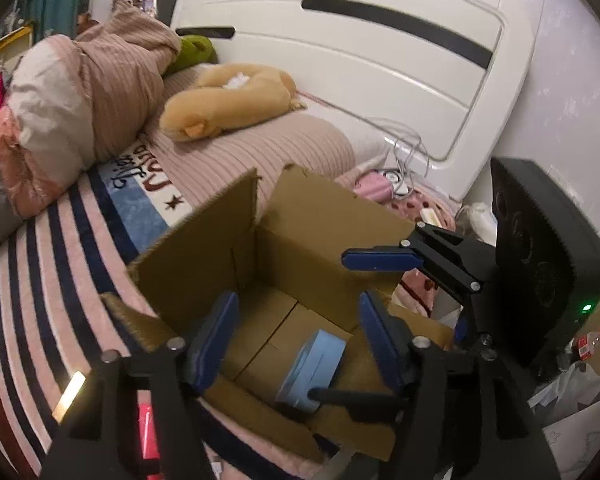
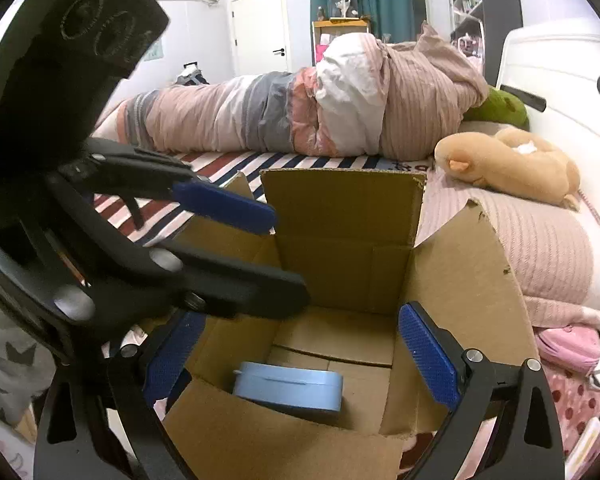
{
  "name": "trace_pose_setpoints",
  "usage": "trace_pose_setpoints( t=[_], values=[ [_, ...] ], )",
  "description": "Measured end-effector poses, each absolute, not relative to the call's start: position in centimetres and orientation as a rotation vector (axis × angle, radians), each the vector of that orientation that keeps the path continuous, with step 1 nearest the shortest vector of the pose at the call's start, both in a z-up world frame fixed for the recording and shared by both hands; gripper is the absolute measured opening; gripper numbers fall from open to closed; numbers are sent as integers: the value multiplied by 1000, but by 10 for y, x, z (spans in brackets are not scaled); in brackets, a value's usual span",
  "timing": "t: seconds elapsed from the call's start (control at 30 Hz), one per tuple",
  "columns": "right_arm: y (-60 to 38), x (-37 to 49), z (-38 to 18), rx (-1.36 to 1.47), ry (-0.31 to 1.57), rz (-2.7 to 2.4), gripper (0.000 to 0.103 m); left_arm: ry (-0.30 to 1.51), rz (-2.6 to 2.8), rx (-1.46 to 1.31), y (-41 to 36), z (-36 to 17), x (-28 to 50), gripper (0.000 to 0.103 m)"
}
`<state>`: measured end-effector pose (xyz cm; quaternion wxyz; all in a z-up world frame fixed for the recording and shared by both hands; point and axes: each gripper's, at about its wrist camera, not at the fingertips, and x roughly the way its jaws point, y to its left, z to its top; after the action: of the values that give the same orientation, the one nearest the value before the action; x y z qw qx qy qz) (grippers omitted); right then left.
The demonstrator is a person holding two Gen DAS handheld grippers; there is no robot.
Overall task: Organize rigid objects
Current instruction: 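Carry the router into the cardboard box and open the right gripper, then grasp the pink spray bottle with the right gripper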
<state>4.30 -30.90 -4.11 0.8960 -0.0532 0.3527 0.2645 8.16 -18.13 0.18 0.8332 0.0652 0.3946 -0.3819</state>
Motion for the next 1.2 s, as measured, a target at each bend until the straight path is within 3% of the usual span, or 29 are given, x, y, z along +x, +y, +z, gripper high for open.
trace_pose_setpoints(
  t=[0.1, 0.43, 0.7, 0.83, 0.97, 1.13, 1.2],
  values=[
    [-302, 37, -34, -163, 701, 494, 97, 789, -779, 114, -162, 15, 72, 68],
    [-256, 12, 8, -218, 586, 407, 97, 665, -636, 26, -61, 37, 39, 72],
    [-174, 8, 9, -266, 596, 530, 102, 629, -377, -49, 46, -1, 33, 83],
    [-141, 9, -7, -252, 594, 585, 102, 656, -283, -76, 84, -39, 38, 83],
    [-109, 17, -41, -286, 663, 651, 86, 683, -267, -136, 112, -77, 51, 83],
    [-94, 38, -96, -224, 830, 673, 83, 726, -270, -192, 122, -110, 68, 83],
    [-98, 49, -119, -155, 903, 623, 75, 742, -266, -190, 122, -118, 70, 83]
  ],
)
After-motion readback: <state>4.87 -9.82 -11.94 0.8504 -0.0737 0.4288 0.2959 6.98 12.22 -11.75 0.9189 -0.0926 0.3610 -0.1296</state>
